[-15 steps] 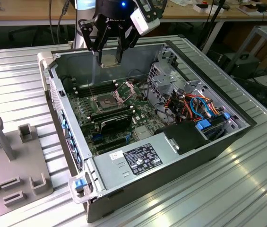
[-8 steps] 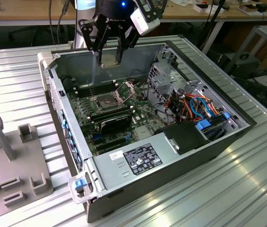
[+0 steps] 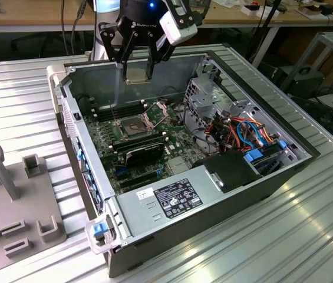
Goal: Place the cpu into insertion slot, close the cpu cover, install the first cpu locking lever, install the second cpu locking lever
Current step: 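Place the cpu into insertion slot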
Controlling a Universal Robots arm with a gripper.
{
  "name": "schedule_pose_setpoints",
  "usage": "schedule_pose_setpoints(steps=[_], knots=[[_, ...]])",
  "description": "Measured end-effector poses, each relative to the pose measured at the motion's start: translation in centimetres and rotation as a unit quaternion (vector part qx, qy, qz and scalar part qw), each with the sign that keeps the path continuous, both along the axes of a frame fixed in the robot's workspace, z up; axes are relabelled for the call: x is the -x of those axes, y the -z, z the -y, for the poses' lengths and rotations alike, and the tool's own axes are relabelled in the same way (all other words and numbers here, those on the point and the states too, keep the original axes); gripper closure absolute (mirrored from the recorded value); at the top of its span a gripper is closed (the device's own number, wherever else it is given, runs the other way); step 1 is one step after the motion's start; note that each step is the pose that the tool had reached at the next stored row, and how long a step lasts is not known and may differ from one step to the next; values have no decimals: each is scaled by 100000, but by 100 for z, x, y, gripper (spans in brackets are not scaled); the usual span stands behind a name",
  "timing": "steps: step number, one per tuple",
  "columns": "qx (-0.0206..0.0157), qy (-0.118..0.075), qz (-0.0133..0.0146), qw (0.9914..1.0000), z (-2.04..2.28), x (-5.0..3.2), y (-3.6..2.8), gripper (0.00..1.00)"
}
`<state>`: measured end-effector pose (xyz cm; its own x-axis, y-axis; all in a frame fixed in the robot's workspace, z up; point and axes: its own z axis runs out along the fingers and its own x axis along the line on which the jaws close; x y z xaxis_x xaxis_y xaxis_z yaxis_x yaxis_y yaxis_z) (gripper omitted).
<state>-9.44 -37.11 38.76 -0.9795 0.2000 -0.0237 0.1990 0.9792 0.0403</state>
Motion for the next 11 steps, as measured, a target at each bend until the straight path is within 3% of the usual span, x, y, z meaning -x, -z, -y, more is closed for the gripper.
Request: schedule_pose_setpoints(steps=[3, 8, 11], knots=[[1, 2576, -3, 99967, -1, -5, 5, 46], [-3, 7185, 1, 99742, -3, -11, 18, 46], [5, 8310, -2, 99654, -13, -10, 23, 46]])
